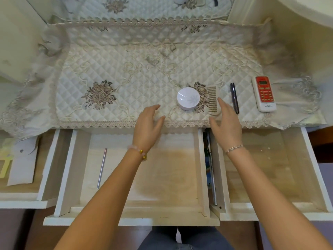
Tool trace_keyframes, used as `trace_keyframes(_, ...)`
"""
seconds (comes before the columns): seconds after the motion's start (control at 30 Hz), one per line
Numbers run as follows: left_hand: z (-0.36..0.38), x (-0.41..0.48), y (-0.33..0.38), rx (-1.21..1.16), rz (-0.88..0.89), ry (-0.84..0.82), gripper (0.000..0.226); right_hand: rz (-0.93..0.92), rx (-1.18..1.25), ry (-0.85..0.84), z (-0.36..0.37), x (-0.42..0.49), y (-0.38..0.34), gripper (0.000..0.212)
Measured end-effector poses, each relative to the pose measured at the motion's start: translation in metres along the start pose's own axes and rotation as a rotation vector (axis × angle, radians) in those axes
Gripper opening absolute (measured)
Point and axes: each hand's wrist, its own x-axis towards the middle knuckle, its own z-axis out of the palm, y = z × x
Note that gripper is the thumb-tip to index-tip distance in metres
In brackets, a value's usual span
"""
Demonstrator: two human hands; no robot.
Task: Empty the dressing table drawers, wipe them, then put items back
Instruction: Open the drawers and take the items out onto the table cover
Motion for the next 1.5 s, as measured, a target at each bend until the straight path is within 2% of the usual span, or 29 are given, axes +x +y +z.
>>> trace_keyframes(0.17,-0.027,-0.060,-0.030,0.363,0.103,0.008,0.050,-0.121,-0.112,-0.100,0.014,-0.047,-0.005,0.059)
trace_keyframes(0.4,-0.035,-0.127,-0.050,0.631,0.082,-0.030,0.055,-0.190,-0.174,-0.270,0.036,-0.099,-0.008,0.064)
trace_keyframes(0.77,-0.057,-0.182,-0.073,0.729,-0.122,0.001,0.060,-0.311,-0.163,-0.380,0.056,-0.130,-0.029,0.064)
trace_keyframes(1.03,-0.092,-0.198,-0.100,0.733,-0.199,0.023,0.061,-0.376,-0.182,-0.386,0.079,-0.130,-0.064,0.063)
trace_keyframes(1.3,-0.141,-0.175,-0.158,0.695,-0.139,-0.018,0.060,-0.317,-0.232,-0.317,0.125,-0.130,-0.115,0.064)
trace_keyframes(1.5,-0.172,-0.150,-0.195,0.643,-0.033,-0.072,0.057,-0.217,-0.242,-0.351,0.166,-0.145,-0.157,0.061)
